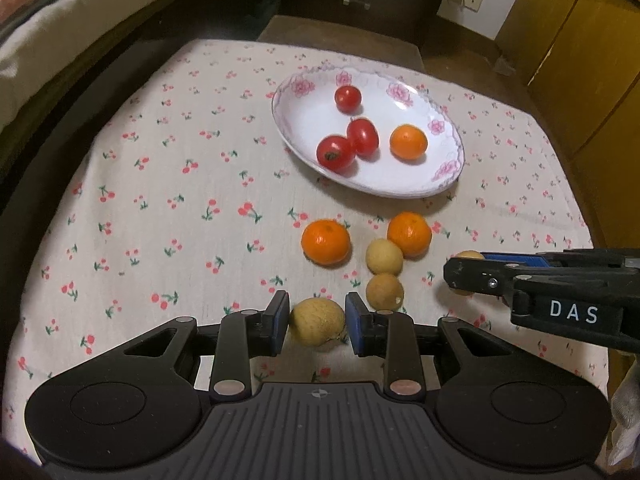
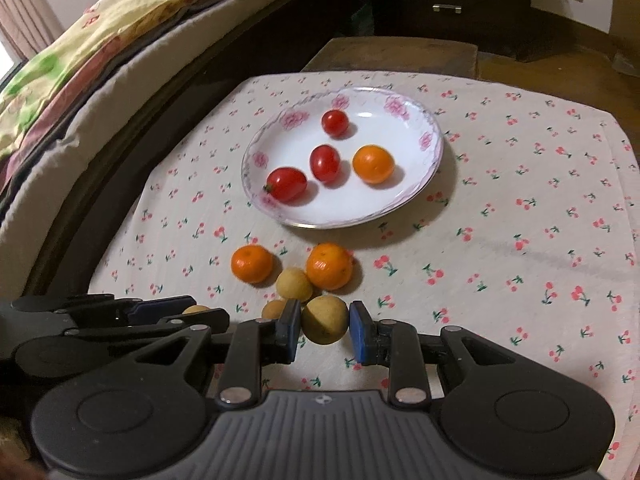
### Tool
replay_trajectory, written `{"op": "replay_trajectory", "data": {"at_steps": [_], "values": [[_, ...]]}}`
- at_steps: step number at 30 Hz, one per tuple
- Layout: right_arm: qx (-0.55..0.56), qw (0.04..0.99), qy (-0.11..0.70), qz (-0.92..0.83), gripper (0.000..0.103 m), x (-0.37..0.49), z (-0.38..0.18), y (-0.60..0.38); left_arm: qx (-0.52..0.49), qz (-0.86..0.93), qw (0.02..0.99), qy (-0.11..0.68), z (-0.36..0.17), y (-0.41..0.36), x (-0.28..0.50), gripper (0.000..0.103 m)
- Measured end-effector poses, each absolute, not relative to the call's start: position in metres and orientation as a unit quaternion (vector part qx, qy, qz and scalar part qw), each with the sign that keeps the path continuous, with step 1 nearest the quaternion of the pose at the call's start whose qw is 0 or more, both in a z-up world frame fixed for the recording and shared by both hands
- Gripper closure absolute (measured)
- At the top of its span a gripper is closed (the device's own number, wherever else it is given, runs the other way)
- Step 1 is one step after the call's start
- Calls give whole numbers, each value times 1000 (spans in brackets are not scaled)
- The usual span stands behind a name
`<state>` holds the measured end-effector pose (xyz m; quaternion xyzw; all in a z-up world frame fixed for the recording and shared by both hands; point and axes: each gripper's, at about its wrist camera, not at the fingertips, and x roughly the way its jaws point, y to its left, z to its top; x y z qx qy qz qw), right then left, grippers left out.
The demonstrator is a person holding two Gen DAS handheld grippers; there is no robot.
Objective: Organize fruits
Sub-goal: 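Close the right gripper around another tan fruit while the left holds its fruit, then carry the tan fruits in both grippers over the white bowl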
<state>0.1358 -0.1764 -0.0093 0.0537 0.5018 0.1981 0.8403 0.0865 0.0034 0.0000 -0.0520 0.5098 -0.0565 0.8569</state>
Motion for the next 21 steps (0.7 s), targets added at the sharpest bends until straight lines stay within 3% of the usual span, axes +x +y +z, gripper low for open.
{"op": "replay_trajectory", "data": {"at_steps": [21], "values": [[69, 851, 484, 191, 75, 159, 3, -181, -53, -65, 871, 484, 22, -8, 122, 64]]}}
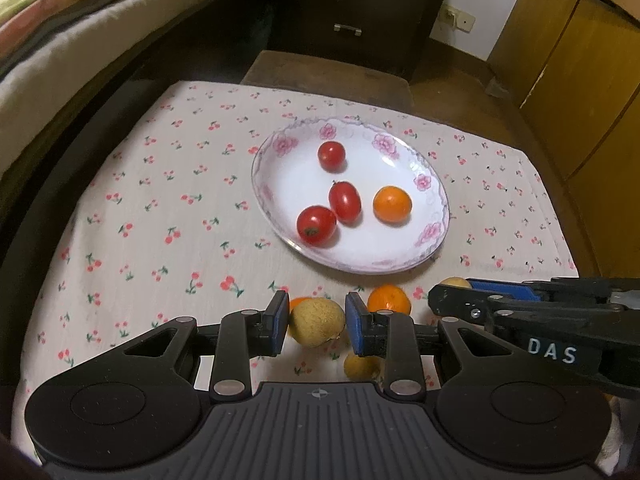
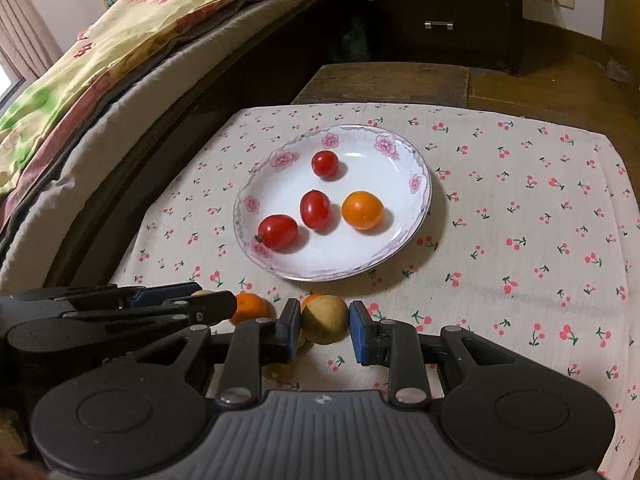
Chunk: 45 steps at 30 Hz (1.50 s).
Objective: Organize fruits
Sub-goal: 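Carry the tan fruits in both grippers over the white bowl, then open the left gripper to drop its tan fruit while the right drops its fruit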
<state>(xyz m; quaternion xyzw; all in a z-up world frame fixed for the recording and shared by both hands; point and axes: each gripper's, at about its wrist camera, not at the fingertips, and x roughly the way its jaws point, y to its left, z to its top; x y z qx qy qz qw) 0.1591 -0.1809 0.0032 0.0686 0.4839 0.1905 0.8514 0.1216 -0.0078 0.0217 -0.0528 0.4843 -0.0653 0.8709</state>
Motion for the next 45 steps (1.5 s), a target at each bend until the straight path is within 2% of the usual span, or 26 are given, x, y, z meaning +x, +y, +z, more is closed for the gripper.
{"op": "replay_trajectory", "data": {"at_steps": [25, 45], "values": [[98, 859, 472, 170, 75, 212, 2, -195, -66, -51, 873, 480, 26, -5, 170, 64], [99, 852, 485, 171, 74, 227, -12, -189, -56, -66, 866, 492, 16, -19, 178, 65]]}}
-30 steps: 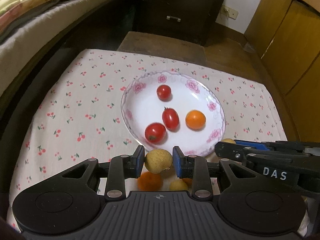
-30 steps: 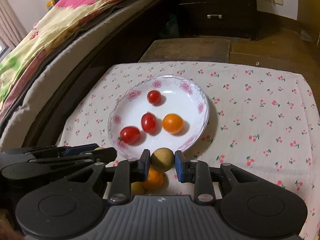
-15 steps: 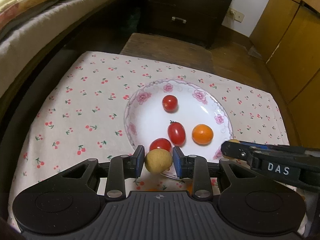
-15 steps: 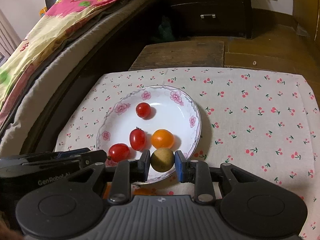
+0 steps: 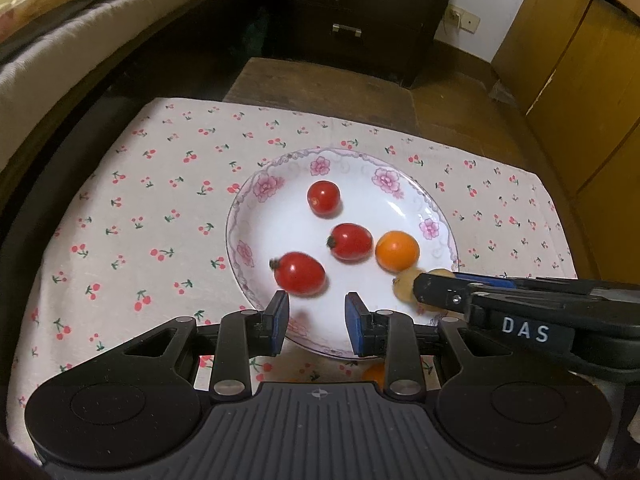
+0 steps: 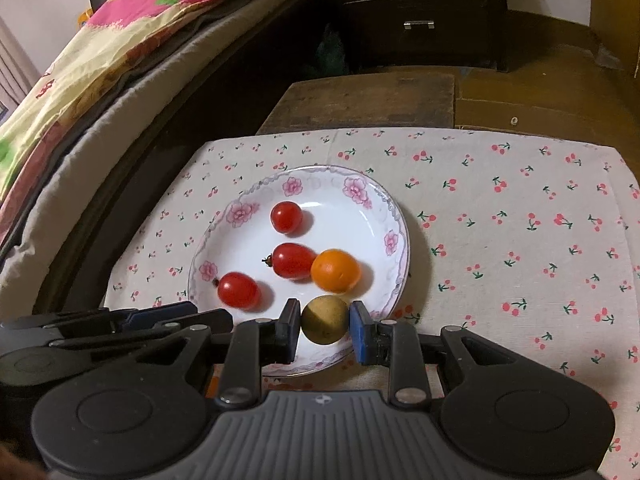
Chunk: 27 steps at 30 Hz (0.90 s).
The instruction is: Organize fruits
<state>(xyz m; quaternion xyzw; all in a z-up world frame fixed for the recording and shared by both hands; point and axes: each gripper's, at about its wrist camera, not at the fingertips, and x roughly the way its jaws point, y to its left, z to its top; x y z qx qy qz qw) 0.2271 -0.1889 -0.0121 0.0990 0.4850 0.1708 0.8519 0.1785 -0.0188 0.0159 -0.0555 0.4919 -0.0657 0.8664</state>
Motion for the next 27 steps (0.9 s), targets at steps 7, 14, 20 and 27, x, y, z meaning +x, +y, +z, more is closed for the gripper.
{"op": "replay_trajectory", "data": {"at_steps": [7, 14, 20, 27], "values": [[92, 851, 488, 173, 74, 228, -16, -183, -55, -66, 865, 494, 14, -20, 179, 65], [93, 852, 486, 174, 73, 227, -14, -183, -57, -65, 865, 495, 14, -19, 178, 64], [97, 854, 484, 167, 73, 223, -11, -187, -63, -60, 868, 489, 18, -11, 174, 63], [98, 857, 478, 166, 72, 211, -2, -190, -76, -50, 870, 485, 24, 2, 165, 62]]}}
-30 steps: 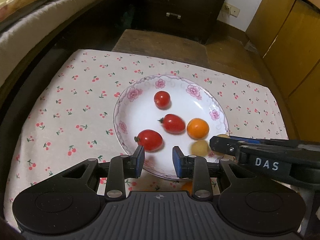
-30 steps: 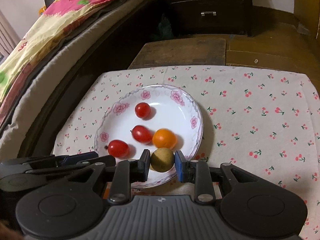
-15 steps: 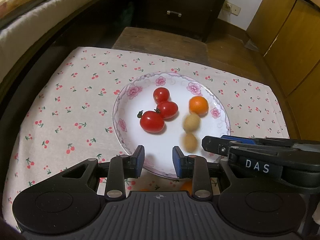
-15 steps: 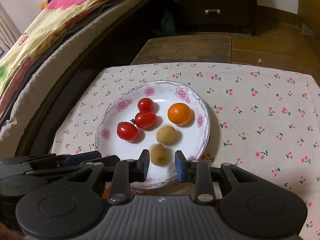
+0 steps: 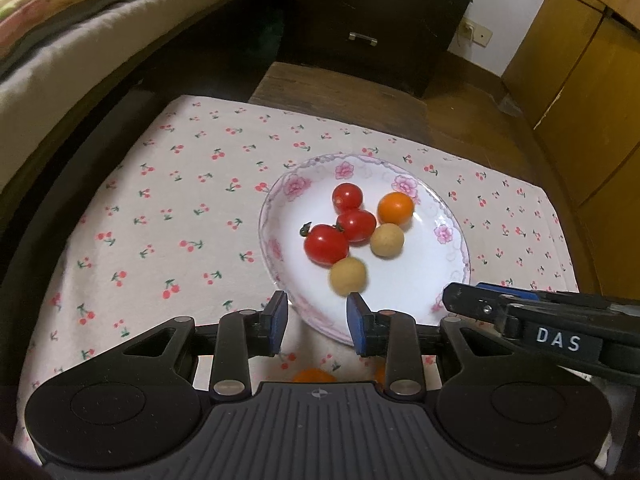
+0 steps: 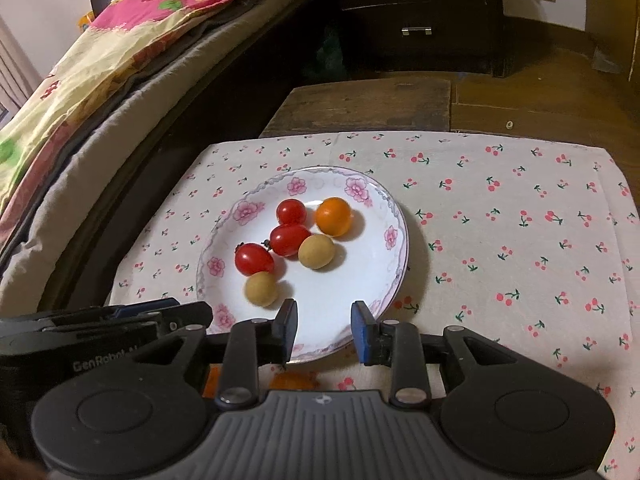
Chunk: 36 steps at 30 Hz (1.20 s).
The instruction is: Organize fruits
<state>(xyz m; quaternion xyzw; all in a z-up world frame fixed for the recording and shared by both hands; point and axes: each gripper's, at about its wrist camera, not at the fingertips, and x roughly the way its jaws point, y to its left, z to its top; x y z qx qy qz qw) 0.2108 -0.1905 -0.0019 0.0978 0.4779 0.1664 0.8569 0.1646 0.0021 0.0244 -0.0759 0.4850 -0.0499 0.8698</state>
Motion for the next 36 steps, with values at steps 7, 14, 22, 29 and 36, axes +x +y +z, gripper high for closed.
{"op": "replay_trajectory", "data": {"at_steps": [7, 14, 22, 29, 36], "values": [[94, 856, 480, 168, 71, 196, 1, -191, -82, -49, 870, 485, 26, 9, 151, 61], [91, 852, 487, 169, 71, 179, -2, -190, -83, -51, 868, 488, 24, 11, 140, 60], [94, 851, 488, 170, 71, 169, -2, -191, -84, -55, 865, 492, 20, 10, 131, 59], [94, 847, 494, 170, 70, 164, -5, -190, -86, -56, 863, 495, 18, 11, 128, 57], [96, 844, 499, 168, 69, 163, -8, -191, -85, -61, 860, 499, 15, 9, 127, 56]]}}
